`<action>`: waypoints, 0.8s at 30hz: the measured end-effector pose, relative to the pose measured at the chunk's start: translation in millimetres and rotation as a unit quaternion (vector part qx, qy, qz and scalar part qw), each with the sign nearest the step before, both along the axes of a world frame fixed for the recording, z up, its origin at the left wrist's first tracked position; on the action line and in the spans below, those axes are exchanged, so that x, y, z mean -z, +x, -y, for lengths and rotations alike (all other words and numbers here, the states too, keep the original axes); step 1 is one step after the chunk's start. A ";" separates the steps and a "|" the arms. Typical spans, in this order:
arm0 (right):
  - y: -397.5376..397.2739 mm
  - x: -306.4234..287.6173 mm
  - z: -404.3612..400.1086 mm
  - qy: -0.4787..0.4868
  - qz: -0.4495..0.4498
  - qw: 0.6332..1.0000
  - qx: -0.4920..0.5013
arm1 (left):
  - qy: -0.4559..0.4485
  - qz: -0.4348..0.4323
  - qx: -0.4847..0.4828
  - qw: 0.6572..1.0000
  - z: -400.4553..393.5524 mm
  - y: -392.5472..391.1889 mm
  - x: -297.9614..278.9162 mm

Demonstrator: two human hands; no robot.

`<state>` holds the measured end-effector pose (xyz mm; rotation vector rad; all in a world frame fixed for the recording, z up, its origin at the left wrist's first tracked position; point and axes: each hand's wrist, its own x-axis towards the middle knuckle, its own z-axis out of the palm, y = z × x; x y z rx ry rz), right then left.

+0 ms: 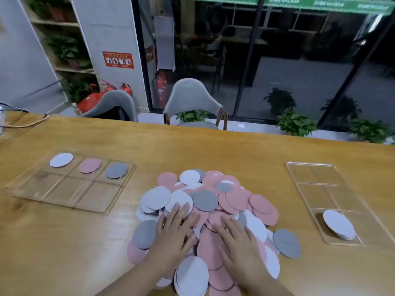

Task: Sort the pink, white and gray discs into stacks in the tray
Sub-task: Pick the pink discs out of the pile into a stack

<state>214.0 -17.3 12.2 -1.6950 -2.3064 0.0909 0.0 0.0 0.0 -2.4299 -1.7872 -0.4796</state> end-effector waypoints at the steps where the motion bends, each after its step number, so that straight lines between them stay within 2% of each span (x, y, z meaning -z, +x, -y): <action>1: -0.3 0.8 -1.0 -0.010 -0.022 1.000 0.000 | -0.001 0.012 0.004 1.000 -2.4 2.3 -2.6; 4: -1.0 5.8 3.1 -0.009 -0.022 1.000 0.012 | 0.002 0.021 -0.014 1.000 -2.8 8.9 -2.4; 8: -0.9 9.1 7.3 -0.016 -0.064 0.998 0.022 | 0.005 0.096 -0.030 0.995 -1.8 16.7 -2.2; 13: -3.5 6.2 -1.1 0.034 -0.121 0.991 0.052 | 0.032 0.139 -0.051 0.988 -11.9 24.7 -6.3; 19: -3.5 11.0 -0.7 0.087 -0.109 0.989 0.045 | 0.052 0.160 -0.032 0.985 -8.1 22.4 0.0; 24: -1.0 17.9 -4.4 0.117 -0.100 0.988 0.032 | 0.047 0.219 -0.006 0.975 -13.7 20.4 2.9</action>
